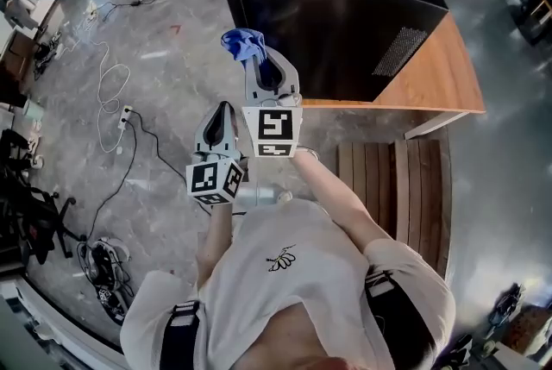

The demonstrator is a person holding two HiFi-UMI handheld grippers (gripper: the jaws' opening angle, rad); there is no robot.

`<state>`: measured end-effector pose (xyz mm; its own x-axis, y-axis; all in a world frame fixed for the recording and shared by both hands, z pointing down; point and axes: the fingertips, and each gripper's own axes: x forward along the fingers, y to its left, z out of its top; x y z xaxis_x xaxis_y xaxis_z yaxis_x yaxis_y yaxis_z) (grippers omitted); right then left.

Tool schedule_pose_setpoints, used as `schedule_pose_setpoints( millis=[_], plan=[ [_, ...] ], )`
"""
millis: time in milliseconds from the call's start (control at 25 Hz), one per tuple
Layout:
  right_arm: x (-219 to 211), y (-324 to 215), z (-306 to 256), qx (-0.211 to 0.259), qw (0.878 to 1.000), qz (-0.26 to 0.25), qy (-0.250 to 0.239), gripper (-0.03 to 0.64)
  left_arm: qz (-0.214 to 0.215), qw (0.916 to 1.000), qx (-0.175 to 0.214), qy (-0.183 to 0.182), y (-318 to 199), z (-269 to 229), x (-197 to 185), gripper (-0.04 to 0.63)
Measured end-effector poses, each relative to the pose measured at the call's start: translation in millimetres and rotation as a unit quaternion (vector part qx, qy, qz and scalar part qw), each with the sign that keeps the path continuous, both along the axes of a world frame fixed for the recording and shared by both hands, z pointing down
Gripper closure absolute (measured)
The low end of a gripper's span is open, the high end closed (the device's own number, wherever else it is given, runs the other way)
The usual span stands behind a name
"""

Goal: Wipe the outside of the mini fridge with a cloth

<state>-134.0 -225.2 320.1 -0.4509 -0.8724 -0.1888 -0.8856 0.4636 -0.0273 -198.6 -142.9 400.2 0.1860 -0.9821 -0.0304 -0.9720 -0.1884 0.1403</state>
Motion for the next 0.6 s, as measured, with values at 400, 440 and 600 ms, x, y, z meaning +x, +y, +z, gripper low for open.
schedule_pose_setpoints(
  millis=[400, 440, 600],
  plan=[
    [-15.1, -20.4, 16.8, 0.0, 0.999, 0.016, 0.046, 0.555, -0.007, 0.9999, -0.005, 0.006, 2.1, 4.8, -9.1, 0.591],
    [-11.3, -20.0, 18.1, 0.001, 0.999, 0.021, 0.046, 0.555, -0.004, 1.0, -0.005, 0.004, 1.6, 5.3, -6.8, 0.591],
    [12.0, -18.3, 21.2, 0.005, 0.998, 0.039, 0.051, 0.555, 0.008, 1.0, -0.005, 0.002, 0.6, 7.4, 3.3, 0.591]
  ],
)
